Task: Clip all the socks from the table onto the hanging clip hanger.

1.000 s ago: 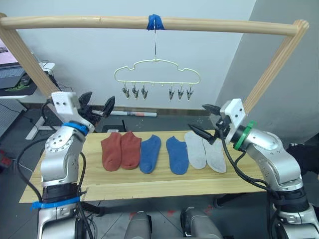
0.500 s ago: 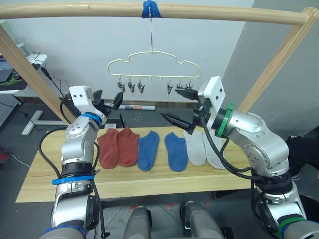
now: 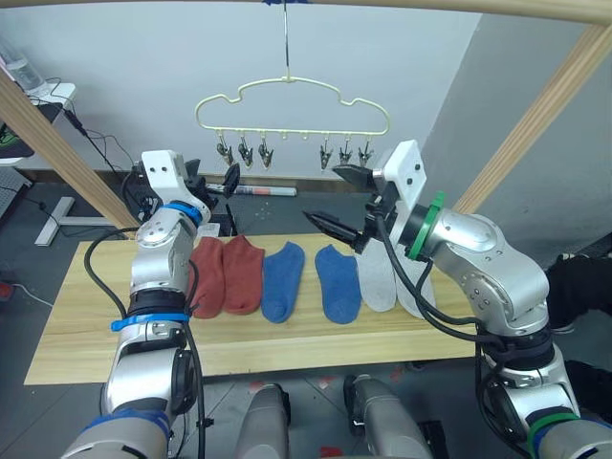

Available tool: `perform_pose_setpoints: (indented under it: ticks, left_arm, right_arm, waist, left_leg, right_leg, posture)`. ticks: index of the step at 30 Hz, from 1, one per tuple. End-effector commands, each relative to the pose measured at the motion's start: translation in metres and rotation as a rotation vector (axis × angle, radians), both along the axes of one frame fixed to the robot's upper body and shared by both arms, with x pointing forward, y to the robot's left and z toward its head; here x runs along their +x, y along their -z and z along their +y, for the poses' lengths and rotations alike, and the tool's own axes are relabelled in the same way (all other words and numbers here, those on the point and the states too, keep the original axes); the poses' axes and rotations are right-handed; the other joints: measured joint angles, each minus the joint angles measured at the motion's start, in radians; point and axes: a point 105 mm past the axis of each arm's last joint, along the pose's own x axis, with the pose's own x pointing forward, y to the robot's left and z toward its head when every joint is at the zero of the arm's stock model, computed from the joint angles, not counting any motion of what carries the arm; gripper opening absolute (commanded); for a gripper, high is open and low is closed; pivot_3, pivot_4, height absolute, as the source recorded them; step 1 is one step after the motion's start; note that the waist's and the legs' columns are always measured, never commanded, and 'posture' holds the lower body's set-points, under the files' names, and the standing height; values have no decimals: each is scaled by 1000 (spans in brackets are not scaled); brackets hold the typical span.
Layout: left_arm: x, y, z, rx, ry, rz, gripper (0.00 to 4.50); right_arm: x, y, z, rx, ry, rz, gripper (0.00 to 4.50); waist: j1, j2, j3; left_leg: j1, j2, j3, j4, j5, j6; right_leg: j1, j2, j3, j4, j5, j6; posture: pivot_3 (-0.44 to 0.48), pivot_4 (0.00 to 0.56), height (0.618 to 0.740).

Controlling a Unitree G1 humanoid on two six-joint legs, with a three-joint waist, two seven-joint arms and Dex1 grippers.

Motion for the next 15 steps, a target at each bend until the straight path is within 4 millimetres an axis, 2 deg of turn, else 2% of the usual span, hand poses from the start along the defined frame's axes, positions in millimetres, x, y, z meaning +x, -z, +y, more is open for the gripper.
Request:
perform_pose_setpoints:
  ticks: [1,11,15]
  left_arm:
    - [2,-25,-1,10,4,-89,4454]
    - [1,-34,-1,0,13,-136,4454]
    - [-1,-40,-2,-4,27,-163,3554]
  right_arm:
    - [-9,-14,3,20,-24,-58,4500]
    - [-9,-13,4,23,-25,-49,4500]
    - [-8,-12,4,27,-25,-43,4500]
  waist:
    - [0,0,1]
    - [-1,0,9]
    - [-1,0,13]
  left_leg:
    - [0,0,0,0,0,0]
    - [-1,0,-1,0,0,0]
    - [-1,0,-1,0,0,0]
  right_leg:
    - [0,0,-1,0,0,0]
    - [0,-1,-2,0,0,0]
    - [0,-1,-2,0,0,0]
  posture:
    - [-74,312,740]
    - [-64,309,740]
    - [-60,306,740]
